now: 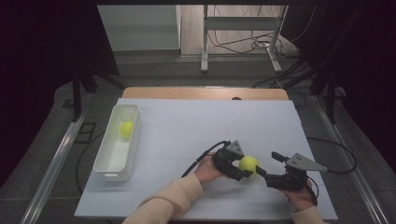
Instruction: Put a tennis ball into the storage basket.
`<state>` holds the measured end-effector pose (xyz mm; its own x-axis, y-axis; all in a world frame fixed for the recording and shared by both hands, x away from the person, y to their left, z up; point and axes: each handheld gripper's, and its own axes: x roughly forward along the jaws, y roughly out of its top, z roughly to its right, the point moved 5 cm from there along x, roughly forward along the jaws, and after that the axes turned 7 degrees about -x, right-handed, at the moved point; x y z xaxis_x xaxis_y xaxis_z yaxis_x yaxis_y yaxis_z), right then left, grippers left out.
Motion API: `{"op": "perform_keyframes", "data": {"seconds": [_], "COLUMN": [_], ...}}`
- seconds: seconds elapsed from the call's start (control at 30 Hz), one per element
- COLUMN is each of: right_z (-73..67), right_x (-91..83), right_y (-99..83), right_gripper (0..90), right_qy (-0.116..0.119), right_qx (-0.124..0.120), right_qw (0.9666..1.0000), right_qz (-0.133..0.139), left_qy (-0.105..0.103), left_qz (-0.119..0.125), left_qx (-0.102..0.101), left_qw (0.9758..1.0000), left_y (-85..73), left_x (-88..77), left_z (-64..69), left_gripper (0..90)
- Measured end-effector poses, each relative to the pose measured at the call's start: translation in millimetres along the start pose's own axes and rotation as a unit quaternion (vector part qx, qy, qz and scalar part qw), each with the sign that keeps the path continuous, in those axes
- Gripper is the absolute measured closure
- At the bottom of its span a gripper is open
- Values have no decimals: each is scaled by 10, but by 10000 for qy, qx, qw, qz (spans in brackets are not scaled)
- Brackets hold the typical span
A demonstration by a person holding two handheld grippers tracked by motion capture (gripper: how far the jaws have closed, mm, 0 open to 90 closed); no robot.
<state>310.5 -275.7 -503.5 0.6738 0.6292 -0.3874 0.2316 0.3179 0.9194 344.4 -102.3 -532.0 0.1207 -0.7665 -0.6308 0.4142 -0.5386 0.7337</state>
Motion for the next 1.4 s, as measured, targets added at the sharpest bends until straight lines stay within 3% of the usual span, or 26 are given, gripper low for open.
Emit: {"op": "perform_keyframes", "data": {"seconds": [0.4, 1.17, 1.4], "right_z": [3, -8, -17], "right_x": [8, 30, 36], "right_y": [-10, -29, -30], "right_gripper": [148, 148, 148], "right_qy": [-27, -45, -28], "right_qx": [9, -8, 7], "right_qw": [10000, 10000, 10000], "right_qz": [-26, -89, -92], "left_qy": [116, 364, 373], "left_qz": [241, 447, 565], "left_qx": [-145, -424, -388], "left_qw": [9995, 9974, 9969], "left_y": [-100, -279, -297], "left_x": [-269, -687, -799], "left_z": [-50, -208, -206], "left_gripper": [303, 303, 303]}}
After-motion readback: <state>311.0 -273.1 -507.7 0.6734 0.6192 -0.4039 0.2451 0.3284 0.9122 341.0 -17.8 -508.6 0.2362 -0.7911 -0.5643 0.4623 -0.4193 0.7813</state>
